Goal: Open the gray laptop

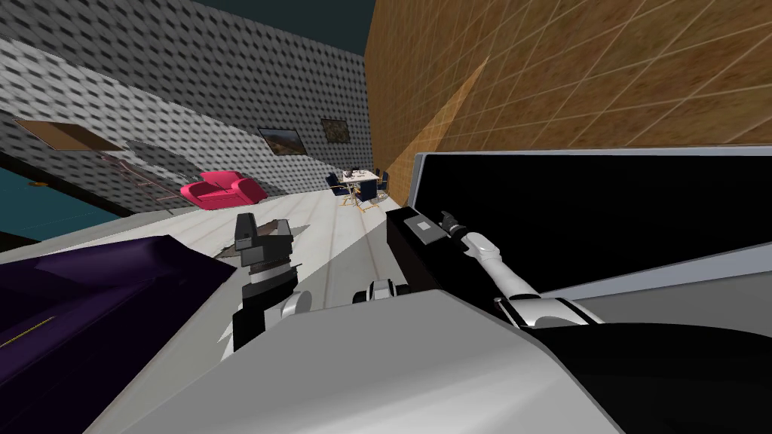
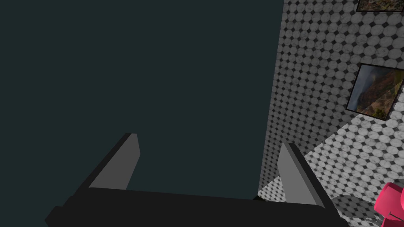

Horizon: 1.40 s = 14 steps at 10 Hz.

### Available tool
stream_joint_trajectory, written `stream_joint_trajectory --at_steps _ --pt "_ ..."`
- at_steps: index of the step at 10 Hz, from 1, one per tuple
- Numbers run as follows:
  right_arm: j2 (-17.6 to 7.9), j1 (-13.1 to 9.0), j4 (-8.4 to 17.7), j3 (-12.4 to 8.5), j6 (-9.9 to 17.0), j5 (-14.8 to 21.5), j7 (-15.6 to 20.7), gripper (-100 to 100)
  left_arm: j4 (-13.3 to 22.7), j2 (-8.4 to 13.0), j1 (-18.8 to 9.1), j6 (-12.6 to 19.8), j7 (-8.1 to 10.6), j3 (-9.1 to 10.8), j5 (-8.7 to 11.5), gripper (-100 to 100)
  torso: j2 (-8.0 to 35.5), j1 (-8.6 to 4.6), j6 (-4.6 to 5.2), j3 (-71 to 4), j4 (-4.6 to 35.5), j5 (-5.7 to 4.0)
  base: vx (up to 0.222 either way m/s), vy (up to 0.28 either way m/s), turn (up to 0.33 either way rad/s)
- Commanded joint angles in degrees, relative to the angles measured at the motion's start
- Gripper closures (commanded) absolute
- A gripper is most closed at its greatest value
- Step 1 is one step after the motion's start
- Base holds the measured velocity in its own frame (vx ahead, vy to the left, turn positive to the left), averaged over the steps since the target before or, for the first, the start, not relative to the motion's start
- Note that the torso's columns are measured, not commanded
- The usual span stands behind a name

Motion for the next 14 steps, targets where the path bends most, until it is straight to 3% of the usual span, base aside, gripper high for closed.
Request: stream_joint_trajectory --at_steps 1,3,4,12,13,14 --pt "1.0 -0.8 -0.6 0.4 0.3 1.3 1.9 -100 0.0 0.0 0.0 0.0 0.00 0.00 0.0 0 0.1 -0.01 0.00 0.1 0.0 0.00 -0.188 -0.067 0.207" --pt "0.9 -0.6 -0.5 0.5 0.4 1.0 1.5 -100 0.0 0.0 0.0 0.0 0.00 0.00 0.0 0 -0.1 -0.03 0.05 0.0 0.0 -0.01 -0.050 -0.019 0.018" --pt "-1.3 -1.0 0.3 0.4 -0.5 0.4 0.2 -100 0.0 0.0 0.0 0.0 0.00 0.00 0.0 0 -0.2 0.00 0.00 -0.1 0.0 0.00 -0.015 0.041 0.005" --pt "-9.8 -2.5 3.1 0.2 -3.8 -2.4 -5.0 -100 0.0 0.0 0.0 0.0 0.00 0.00 0.0 0 0.2 -0.08 0.00 0.1 0.1 -0.02 0.000 0.056 0.000" --pt "-9.6 -2.3 2.4 0.8 -3.0 -2.1 -5.0 -100 0.0 0.0 0.0 0.0 0.00 0.00 0.0 0 0.2 -0.09 0.00 0.1 0.1 -0.02 -0.004 0.021 -0.003" --pt "-9.8 -2.2 2.4 0.8 -3.0 -2.2 -5.4 0 0.0 0.0 0.0 0.0 0.00 0.00 0.0 0 0.2 -0.18 -0.01 0.1 0.0 -0.06 -0.001 0.005 0.000"
